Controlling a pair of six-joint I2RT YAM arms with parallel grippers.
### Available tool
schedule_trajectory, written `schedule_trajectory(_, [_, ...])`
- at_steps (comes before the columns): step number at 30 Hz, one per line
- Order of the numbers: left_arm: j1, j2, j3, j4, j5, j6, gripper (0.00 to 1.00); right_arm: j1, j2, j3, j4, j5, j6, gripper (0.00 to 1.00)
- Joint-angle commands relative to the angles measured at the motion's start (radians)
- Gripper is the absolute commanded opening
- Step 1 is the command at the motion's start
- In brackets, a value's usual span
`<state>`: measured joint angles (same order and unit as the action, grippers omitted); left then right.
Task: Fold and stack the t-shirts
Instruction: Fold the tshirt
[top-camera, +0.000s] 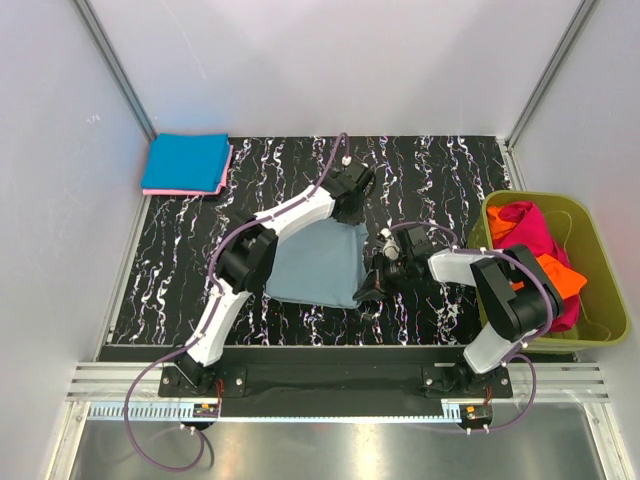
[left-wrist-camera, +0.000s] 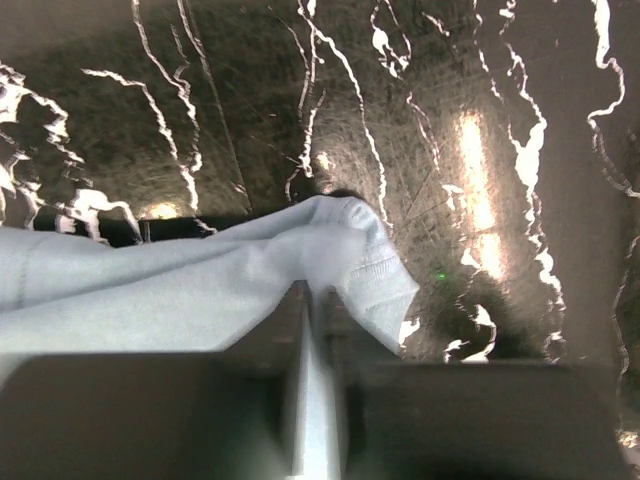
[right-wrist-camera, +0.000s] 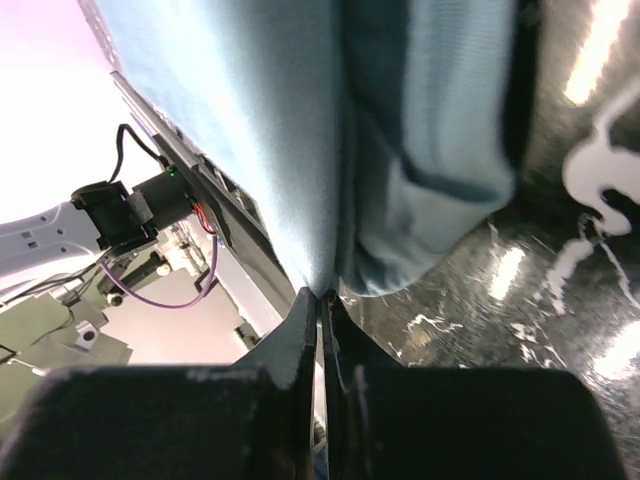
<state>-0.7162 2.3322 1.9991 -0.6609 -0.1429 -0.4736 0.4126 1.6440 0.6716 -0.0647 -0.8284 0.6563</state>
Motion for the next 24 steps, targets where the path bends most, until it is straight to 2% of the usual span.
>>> schedule_trajectory(1, [0.008, -0.026, 0.064, 0.055, 0.017, -0.002, 0.30, 0.014, -0.001, -0.033, -0.014, -0.014, 0.020, 0.05])
schedule_trajectory(2, [0.008, -0.058, 0.066, 0.053, 0.023, 0.001, 0.35, 0.014, -0.009, -0.036, -0.021, -0.005, 0.020, 0.07])
schedule_trajectory(3, [0.009, -0.080, 0.063, 0.053, 0.020, 0.006, 0.39, 0.012, -0.021, -0.038, -0.039, 0.015, 0.016, 0.18])
schedule_trajectory(4, [0.012, -0.106, 0.047, 0.052, 0.016, 0.006, 0.48, 0.014, -0.032, -0.032, -0.091, 0.055, 0.005, 0.35])
schedule_trajectory(8, [0.056, -0.295, -0.042, 0.053, 0.049, 0.001, 0.50, 0.008, -0.102, 0.042, -0.248, 0.169, -0.064, 0.44])
schedule_trajectory(9, [0.066, -0.382, -0.069, 0.055, 0.058, 0.003, 0.49, 0.005, -0.111, 0.063, -0.271, 0.182, -0.069, 0.45])
schedule_trajectory(12, [0.102, -0.506, -0.212, 0.058, 0.095, 0.024, 0.46, -0.006, -0.133, 0.183, -0.398, 0.262, -0.105, 0.47])
schedule_trajectory(13, [0.112, -0.581, -0.300, 0.060, 0.104, 0.036, 0.45, -0.008, -0.138, 0.253, -0.453, 0.296, -0.118, 0.47])
schedule_trajectory(15, [0.142, -0.666, -0.402, 0.076, 0.137, 0.044, 0.45, -0.009, -0.133, 0.327, -0.480, 0.308, -0.150, 0.50])
schedule_trajectory(16, [0.155, -0.745, -0.516, 0.093, 0.167, 0.044, 0.45, -0.009, -0.103, 0.400, -0.489, 0.290, -0.161, 0.51])
schedule_trajectory(18, [0.199, -0.815, -0.635, 0.151, 0.250, 0.023, 0.42, -0.008, -0.043, 0.475, -0.486, 0.255, -0.173, 0.48])
schedule_trajectory(19, [0.216, -0.850, -0.742, 0.170, 0.273, -0.018, 0.40, -0.008, 0.047, 0.561, -0.489, 0.176, -0.178, 0.45])
schedule_trajectory(20, [0.242, -0.903, -0.791, 0.205, 0.317, -0.039, 0.38, -0.008, 0.095, 0.604, -0.488, 0.134, -0.178, 0.42])
schedule_trajectory(21, [0.250, -0.931, -0.834, 0.225, 0.336, -0.068, 0.36, -0.008, 0.140, 0.643, -0.488, 0.105, -0.169, 0.32])
schedule_trajectory(22, [0.253, -0.954, -0.908, 0.240, 0.347, -0.077, 0.36, -0.006, 0.216, 0.707, -0.466, 0.074, -0.156, 0.28])
schedule_trajectory(24, [0.254, -1.002, -0.962, 0.277, 0.370, -0.103, 0.35, -0.006, 0.285, 0.769, -0.451, 0.048, -0.141, 0.19])
